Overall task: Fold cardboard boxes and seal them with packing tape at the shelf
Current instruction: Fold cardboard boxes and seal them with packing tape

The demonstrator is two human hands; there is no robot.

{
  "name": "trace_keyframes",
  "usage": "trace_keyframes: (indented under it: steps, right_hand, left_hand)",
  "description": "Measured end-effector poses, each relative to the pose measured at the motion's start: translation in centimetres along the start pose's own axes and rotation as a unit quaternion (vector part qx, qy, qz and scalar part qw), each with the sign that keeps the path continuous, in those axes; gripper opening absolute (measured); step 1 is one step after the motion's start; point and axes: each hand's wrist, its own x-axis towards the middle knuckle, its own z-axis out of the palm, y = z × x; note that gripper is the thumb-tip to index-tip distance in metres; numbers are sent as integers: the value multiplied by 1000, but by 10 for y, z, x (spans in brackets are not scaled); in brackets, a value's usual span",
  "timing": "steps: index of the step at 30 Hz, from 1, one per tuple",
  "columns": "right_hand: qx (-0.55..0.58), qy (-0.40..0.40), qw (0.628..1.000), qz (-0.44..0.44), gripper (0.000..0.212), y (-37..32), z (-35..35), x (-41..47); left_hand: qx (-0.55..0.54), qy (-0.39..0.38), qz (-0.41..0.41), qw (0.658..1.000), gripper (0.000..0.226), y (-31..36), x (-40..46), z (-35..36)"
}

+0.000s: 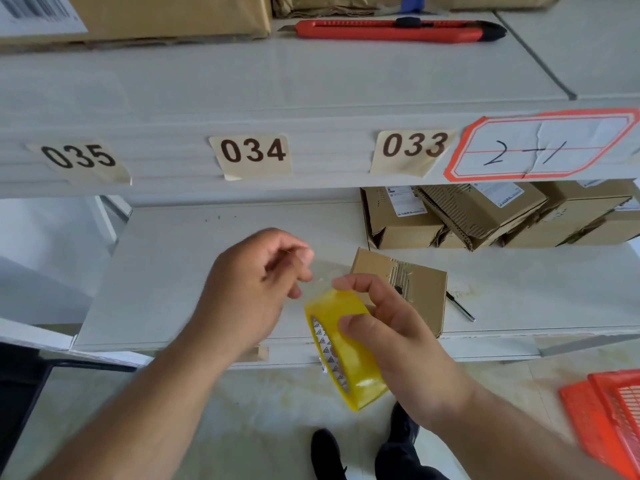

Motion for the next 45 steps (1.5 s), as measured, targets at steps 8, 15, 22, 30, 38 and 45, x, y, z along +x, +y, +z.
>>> trace_keyframes:
  steps: [8, 15, 22, 30, 38, 45]
  right_hand:
    - [-51, 2, 998, -22, 33, 7, 1, 3]
    - [-92, -21, 994, -46, 33, 3, 2, 0]
    - [-116, -19, 992, -47, 33, 7, 0, -2]
    - [-92, -45, 995, -13, 71, 28, -10, 4]
    - [14, -60, 998, -6, 69, 57, -8, 27]
    - [-176, -80, 981, 31, 76, 101, -5, 72]
  left_hand:
    - [70, -16, 68, 995, 5, 8, -20, -5]
    - [103, -47, 25, 993, 19, 7, -20, 1]
    - [93, -45, 10, 995, 6, 10, -19, 4]
    - [89, -105, -37, 990, 14, -5, -17, 3]
    - [-69, 184, -215, 957, 34, -60, -19, 35]
    - [-170, 68, -348, 920, 53, -95, -16, 68]
